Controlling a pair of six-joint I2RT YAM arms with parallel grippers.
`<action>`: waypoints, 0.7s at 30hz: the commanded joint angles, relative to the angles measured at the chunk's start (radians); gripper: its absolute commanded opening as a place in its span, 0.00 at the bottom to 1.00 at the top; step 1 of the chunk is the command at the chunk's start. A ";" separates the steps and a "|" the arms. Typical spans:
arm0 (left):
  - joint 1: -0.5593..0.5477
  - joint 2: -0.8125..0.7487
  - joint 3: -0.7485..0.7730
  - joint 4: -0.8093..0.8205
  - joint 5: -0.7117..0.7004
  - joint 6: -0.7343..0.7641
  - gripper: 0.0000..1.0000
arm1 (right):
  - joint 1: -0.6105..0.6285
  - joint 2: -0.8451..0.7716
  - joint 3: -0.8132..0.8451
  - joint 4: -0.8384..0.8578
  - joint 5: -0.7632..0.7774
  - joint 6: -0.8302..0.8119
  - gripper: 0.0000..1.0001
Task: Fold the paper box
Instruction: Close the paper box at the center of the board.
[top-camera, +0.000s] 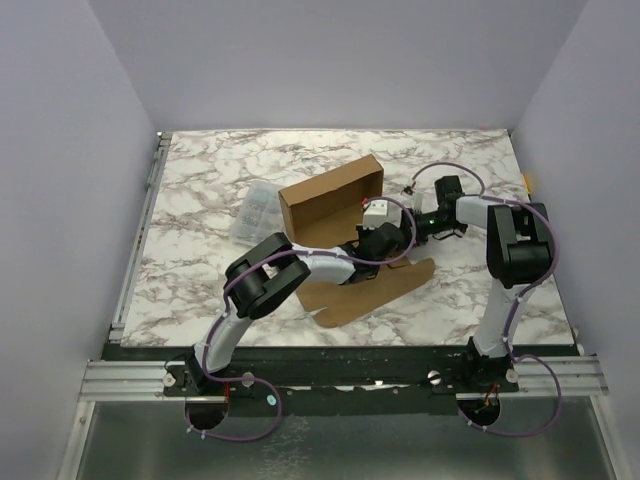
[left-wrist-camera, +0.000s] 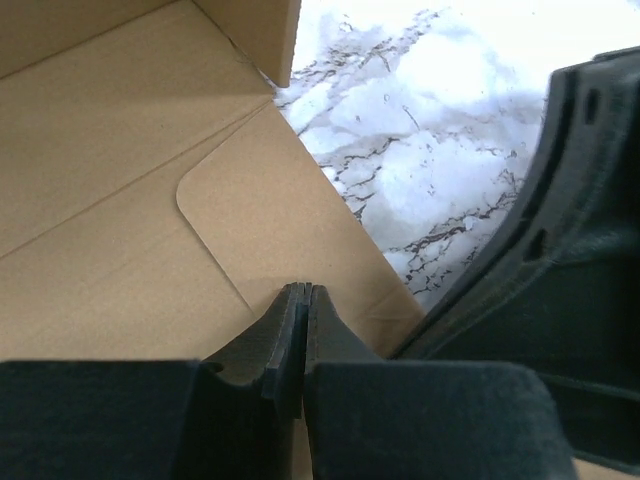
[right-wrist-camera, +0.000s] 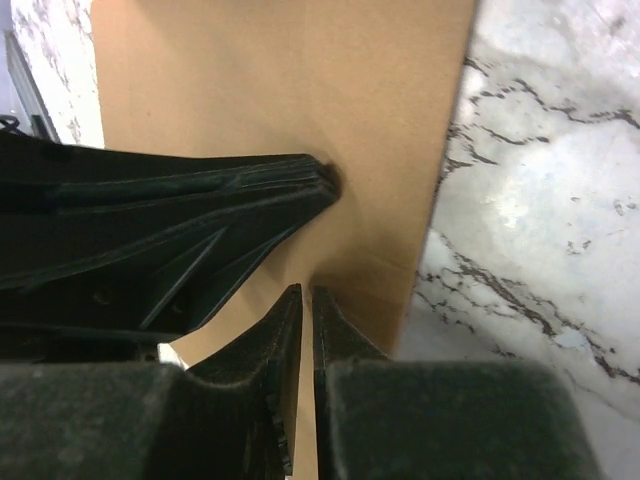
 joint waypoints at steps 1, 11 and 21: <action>0.042 0.053 -0.061 -0.116 0.007 -0.015 0.00 | -0.002 -0.113 -0.020 -0.019 0.052 -0.064 0.14; 0.052 0.056 -0.055 -0.117 0.033 -0.017 0.00 | -0.007 -0.092 -0.070 -0.083 0.142 -0.108 0.11; 0.059 0.038 -0.045 -0.116 0.069 -0.025 0.00 | -0.008 0.068 -0.029 -0.093 0.277 -0.081 0.09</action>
